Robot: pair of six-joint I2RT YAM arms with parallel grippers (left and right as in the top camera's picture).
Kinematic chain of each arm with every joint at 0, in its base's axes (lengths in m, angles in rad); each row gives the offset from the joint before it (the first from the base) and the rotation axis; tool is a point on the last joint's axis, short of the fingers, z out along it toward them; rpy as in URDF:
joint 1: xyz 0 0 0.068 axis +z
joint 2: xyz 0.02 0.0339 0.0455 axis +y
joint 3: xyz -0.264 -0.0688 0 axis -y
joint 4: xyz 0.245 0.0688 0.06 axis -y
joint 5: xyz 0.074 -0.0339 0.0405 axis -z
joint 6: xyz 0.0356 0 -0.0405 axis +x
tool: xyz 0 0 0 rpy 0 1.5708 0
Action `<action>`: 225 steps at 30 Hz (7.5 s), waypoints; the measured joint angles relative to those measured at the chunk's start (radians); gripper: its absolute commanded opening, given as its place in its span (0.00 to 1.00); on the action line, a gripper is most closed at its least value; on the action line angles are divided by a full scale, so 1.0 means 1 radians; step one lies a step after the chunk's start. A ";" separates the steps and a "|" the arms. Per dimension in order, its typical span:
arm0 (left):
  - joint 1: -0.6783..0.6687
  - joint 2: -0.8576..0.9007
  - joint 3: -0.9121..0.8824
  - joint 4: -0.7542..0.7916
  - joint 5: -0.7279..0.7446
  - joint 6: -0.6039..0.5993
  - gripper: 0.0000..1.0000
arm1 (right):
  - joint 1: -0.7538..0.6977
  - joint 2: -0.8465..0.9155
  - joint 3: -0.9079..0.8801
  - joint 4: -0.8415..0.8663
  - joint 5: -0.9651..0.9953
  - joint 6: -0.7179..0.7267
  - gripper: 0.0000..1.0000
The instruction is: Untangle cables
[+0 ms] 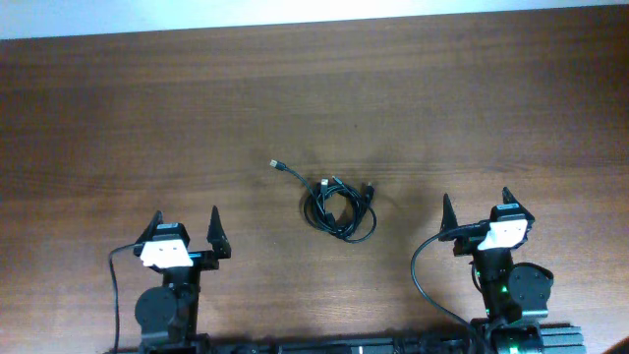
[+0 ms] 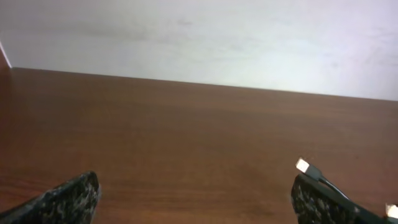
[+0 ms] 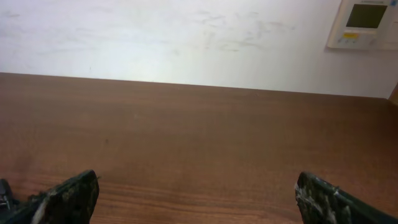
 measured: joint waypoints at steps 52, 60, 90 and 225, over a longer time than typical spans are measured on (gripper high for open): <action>-0.591 1.499 0.934 -0.563 0.019 -0.599 0.98 | 0.000 0.000 0.000 0.000 0.011 -0.001 0.99; -0.596 1.576 0.934 -0.527 0.013 -0.664 0.84 | 0.000 0.000 0.000 0.000 0.012 0.000 0.99; -0.564 1.519 0.965 -0.576 -0.156 -0.747 0.00 | 0.000 0.000 0.000 0.000 0.012 0.000 0.99; -0.536 1.268 0.980 -0.525 0.372 0.177 0.00 | 0.515 1.167 0.714 -0.222 -0.421 0.691 0.04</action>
